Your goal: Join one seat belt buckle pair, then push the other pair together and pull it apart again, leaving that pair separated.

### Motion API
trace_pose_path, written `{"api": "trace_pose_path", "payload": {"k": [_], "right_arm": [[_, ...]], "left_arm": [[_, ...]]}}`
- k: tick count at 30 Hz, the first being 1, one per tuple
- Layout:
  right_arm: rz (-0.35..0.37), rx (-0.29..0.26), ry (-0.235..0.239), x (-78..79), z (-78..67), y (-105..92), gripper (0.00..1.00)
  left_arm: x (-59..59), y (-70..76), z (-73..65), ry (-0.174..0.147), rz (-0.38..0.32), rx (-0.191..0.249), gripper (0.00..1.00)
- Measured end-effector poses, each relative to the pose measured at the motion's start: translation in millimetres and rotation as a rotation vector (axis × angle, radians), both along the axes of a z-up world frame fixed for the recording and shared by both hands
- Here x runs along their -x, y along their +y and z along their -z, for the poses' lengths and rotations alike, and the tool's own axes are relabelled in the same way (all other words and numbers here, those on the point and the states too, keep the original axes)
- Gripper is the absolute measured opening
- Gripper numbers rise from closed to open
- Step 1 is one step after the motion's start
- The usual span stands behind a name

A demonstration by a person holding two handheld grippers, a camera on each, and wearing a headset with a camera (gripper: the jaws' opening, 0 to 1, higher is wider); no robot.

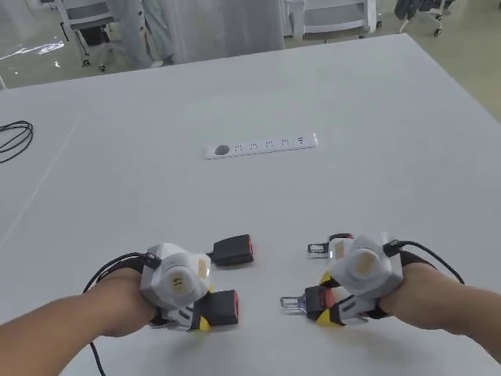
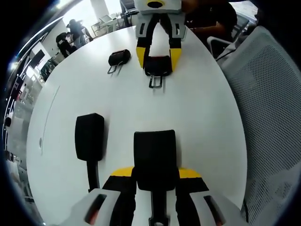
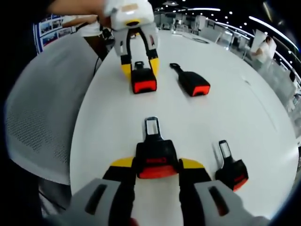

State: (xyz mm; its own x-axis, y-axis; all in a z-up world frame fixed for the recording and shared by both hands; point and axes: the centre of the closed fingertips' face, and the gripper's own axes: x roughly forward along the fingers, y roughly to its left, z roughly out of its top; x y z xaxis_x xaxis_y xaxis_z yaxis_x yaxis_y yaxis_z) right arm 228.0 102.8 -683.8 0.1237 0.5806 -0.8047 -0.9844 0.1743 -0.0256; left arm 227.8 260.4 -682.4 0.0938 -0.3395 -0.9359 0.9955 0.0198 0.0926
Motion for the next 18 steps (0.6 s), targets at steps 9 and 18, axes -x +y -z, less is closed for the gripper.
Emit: {"api": "trace_pose_path", "payload": {"k": [9,18], "right_arm": [[-0.02,-0.031,-0.012,1.5,-0.4,41.7,0.35],[-0.03,-0.039,-0.018,1.2,-0.5,62.7,0.35]], "left_arm": [[-0.4,0.8,0.3,0.005,0.014,-0.01,0.32],[-0.9,0.9,0.5,0.005,0.025,0.0,0.32]]}}
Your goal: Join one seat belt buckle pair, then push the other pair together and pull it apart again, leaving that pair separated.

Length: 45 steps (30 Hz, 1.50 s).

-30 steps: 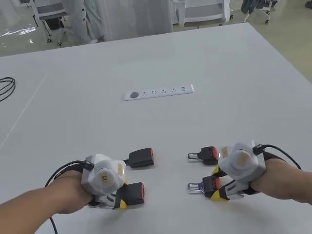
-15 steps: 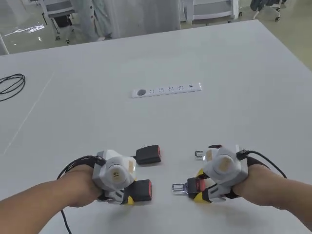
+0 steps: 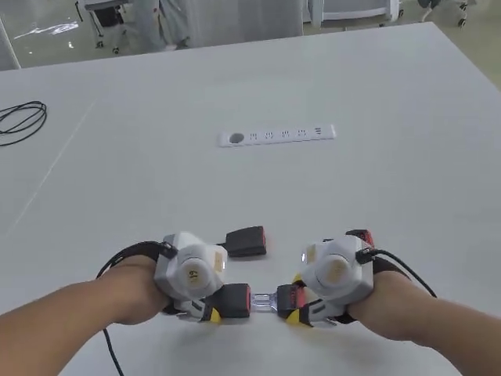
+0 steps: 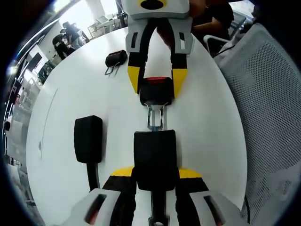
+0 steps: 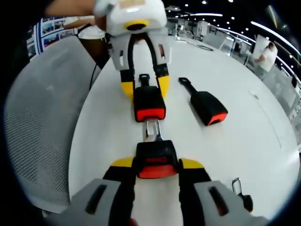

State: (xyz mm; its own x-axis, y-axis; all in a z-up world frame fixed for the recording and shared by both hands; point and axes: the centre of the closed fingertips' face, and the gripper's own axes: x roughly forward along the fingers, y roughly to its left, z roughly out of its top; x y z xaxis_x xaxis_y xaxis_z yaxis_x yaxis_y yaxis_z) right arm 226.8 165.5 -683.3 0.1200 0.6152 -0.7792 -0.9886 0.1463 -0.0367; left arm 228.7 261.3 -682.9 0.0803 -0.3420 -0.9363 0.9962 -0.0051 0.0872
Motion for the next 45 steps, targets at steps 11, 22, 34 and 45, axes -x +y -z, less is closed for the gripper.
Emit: {"api": "trace_pose_path", "payload": {"k": [11,22,34,45], "right_arm": [[-0.02,0.017,-0.018,-1.3,-0.2,3.4,0.35],[-0.027,0.009,-0.041,1.0,-0.6,8.4,0.35],[-0.034,-0.005,-0.038,-1.5,0.0,17.1,0.33],[-0.007,-0.004,-0.036,-0.3,-0.5,20.2,0.32]], "left_arm": [[0.4,0.4,-0.1,-0.004,-0.016,0.011,0.32],[0.8,-0.3,-0.1,-0.003,-0.016,-0.005,0.32],[0.4,-0.5,-0.2,-0.008,0.0,-0.001,0.31],[0.6,-0.6,-0.1,-0.002,0.0,0.009,0.31]]}}
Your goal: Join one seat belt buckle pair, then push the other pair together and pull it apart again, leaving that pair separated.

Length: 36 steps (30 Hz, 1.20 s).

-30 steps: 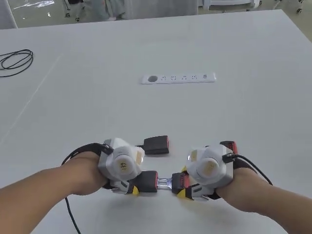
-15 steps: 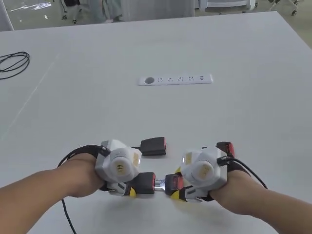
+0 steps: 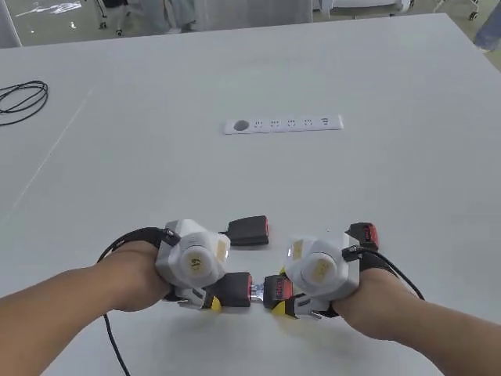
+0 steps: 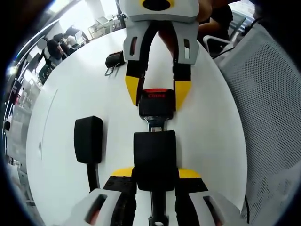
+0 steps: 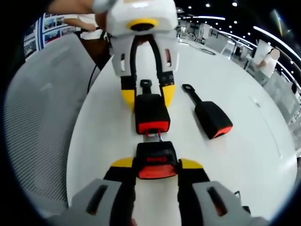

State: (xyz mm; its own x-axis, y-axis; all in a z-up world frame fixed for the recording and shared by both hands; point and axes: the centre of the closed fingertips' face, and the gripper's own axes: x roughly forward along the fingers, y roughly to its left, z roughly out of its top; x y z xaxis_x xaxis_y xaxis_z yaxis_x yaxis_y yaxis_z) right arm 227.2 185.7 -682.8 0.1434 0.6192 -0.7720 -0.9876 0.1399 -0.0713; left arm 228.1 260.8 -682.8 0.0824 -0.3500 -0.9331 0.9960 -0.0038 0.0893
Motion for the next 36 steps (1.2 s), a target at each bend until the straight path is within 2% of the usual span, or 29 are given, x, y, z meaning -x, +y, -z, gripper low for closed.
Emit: {"api": "trace_pose_path", "payload": {"k": [5,11,12,15,17,21,28,30,36], "right_arm": [[-0.011,-0.01,-0.001,0.1,-0.6,7.4,0.32],[-0.011,-0.03,-0.003,-1.0,-1.3,17.8,0.32],[-0.003,-0.02,-0.014,-4.1,-1.6,18.0,0.31],[-0.012,-0.033,-0.02,1.4,-11.3,18.6,0.31],[-0.009,-0.032,-0.02,2.2,-11.5,18.5,0.31],[-0.016,-0.029,-0.018,2.1,-7.5,16.6,0.31],[-0.037,-0.011,-0.027,3.1,-4.8,14.6,0.32],[-0.043,-0.013,-0.017,2.6,-3.3,12.8,0.32],[-0.056,0.012,-0.013,3.7,-1.5,11.1,0.32]], "left_arm": [[-0.2,0.0,0.0,0.008,0.015,0.011,0.3],[-0.4,-0.4,0.0,0.009,0.019,0.0,0.3],[-0.3,0.5,0.3,0.007,0.017,-0.005,0.3],[0.1,0.5,-0.1,0.004,0.015,0.003,0.3],[0.1,-0.2,0.3,0.01,0.022,0.003,0.3],[0.4,-0.4,0.5,0.007,0.021,-0.002,0.3],[0.1,1.9,0.1,0.008,0.012,0.037,0.31],[0.0,1.8,-0.2,0.009,0.011,0.041,0.31],[-0.9,1.8,-0.7,0.008,0.009,0.035,0.3]]}}
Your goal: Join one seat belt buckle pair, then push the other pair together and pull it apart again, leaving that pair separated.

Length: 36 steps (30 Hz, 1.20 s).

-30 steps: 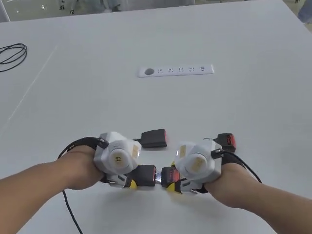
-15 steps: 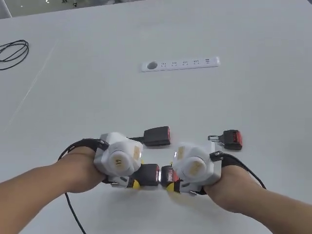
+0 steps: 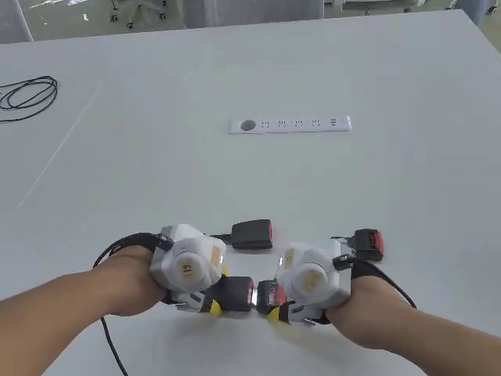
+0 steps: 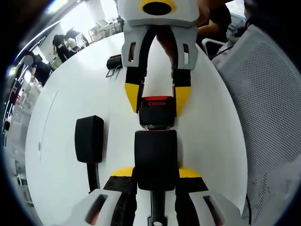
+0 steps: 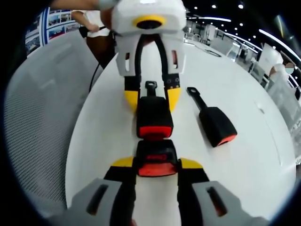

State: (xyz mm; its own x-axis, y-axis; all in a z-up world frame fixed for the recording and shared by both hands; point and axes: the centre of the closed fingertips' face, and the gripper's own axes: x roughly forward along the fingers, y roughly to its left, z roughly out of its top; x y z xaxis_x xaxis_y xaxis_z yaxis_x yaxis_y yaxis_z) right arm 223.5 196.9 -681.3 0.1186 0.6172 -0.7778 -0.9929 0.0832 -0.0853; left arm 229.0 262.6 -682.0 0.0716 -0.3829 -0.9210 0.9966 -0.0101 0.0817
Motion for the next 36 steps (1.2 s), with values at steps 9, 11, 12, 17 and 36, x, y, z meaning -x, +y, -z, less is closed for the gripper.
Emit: {"api": "trace_pose_path", "payload": {"k": [9,11,12,17,36], "right_arm": [[-0.011,0.003,0.005,-1.1,1.3,-0.7,0.32],[-0.009,0.004,0.005,-1.1,1.3,-0.8,0.32],[-0.007,0.005,0.005,-1.2,1.1,-1.0,0.32],[-0.004,0.004,0.007,-1.5,1.2,-1.8,0.32],[0.005,-0.003,0.012,-1.5,1.9,-1.3,0.34]], "left_arm": [[-0.2,0.4,-0.6,-0.002,-0.01,0.01,0.3],[-0.4,0.2,-0.6,-0.002,-0.002,0.005,0.3],[-0.5,0.2,-0.5,-0.003,0.002,0.002,0.3],[-1.4,-0.4,-0.3,-0.002,0.017,-0.014,0.31],[-1.8,-1.6,-0.9,-0.004,-0.002,-0.026,0.33]]}}
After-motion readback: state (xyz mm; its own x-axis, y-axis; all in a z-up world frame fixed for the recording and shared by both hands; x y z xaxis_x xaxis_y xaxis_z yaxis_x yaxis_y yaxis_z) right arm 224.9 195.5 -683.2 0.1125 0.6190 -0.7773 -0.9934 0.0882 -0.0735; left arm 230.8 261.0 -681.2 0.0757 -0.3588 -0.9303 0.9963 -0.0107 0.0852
